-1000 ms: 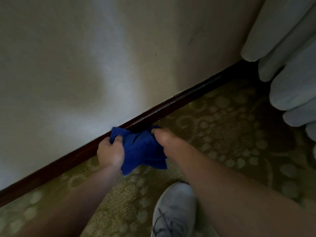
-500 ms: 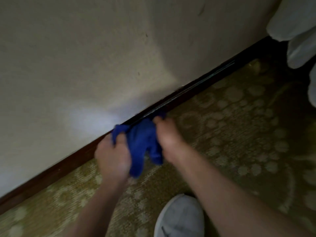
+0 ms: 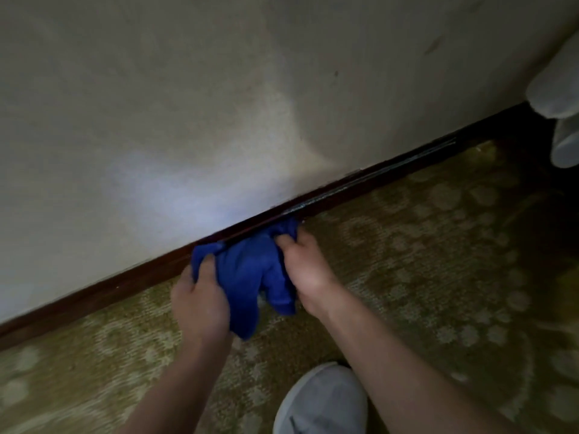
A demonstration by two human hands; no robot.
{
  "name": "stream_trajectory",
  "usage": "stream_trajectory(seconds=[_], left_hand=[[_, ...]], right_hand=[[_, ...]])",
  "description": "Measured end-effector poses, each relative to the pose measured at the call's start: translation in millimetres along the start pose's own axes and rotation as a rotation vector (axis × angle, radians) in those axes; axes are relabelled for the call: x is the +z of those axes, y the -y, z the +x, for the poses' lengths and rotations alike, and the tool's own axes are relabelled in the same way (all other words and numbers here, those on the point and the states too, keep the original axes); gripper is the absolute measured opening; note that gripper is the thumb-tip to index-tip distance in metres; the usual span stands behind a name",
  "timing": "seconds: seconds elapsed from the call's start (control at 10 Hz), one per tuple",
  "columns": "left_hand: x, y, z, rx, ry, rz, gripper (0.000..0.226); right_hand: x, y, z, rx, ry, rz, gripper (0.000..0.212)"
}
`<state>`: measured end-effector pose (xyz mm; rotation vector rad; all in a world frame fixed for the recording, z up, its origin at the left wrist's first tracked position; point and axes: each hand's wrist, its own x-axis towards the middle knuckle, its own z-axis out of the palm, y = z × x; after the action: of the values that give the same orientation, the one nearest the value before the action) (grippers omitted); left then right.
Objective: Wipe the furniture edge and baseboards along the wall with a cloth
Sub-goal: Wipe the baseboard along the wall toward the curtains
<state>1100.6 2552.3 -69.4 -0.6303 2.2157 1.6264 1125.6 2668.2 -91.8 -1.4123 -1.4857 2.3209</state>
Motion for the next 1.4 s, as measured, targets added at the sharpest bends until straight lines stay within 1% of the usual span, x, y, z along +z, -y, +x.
stream_trajectory(seconds=[0.1, 0.2, 0.3, 0.4, 0.5, 0.6, 0.7, 0.8, 0.9, 1.0, 1.1, 1.2, 1.3, 1.4], left_hand=[[-7, -1, -3, -0.144, 0.09, -0.169, 0.014], [22, -10, -16, -0.187, 0.291, -0.281, 0.017], [50, -12, -17, -0.328, 0.38, -0.291, 0.022], [37, -11, -2, -0.406, 0.357, -0.349, 0.025], [13, -4, 8, -0.367, 0.267, -0.287, 0.025], [1, 5, 4, -0.389, 0.21, -0.305, 0.03], [19, -3, -25, -0.371, 0.305, -0.337, 0.028], [35, -3, -37, -0.264, 0.32, -0.265, 0.019], [20, 8, -36, -0.291, 0.204, -0.319, 0.02], [-7, 21, -30, -0.303, 0.107, -0.367, 0.028], [-4, 13, -25, -0.3, 0.154, -0.397, 0.031], [32, -15, -32, -0.228, 0.331, -0.354, 0.018], [56, -33, -29, -0.201, 0.364, -0.334, 0.02], [42, -26, -18, -0.235, 0.227, -0.307, 0.017]], right_hand=[[-13, 7, -4, 0.015, -0.088, 0.056, 0.013], [-33, 25, -2, -0.128, -0.402, 0.148, 0.013], [-25, 45, -2, -0.329, -0.582, 0.077, 0.042], [4, 50, -3, -0.312, -0.525, 0.047, 0.048], [28, 29, -13, -0.287, -0.426, -0.066, 0.042], [28, 22, -22, -0.243, -0.18, -0.207, 0.041], [-3, 37, -7, -0.301, -0.323, -0.174, 0.049], [-22, 48, 6, -0.279, -0.404, -0.148, 0.036], [0, 38, -8, -0.307, -0.368, -0.284, 0.026], [27, 27, -28, -0.234, -0.091, -0.435, 0.032], [7, 40, -16, -0.266, -0.072, -0.473, 0.038], [-34, 57, 11, -0.303, -0.322, -0.283, 0.041], [-44, 67, 17, -0.235, -0.389, -0.123, 0.032], [-24, 58, 4, -0.213, -0.375, -0.153, 0.035]])
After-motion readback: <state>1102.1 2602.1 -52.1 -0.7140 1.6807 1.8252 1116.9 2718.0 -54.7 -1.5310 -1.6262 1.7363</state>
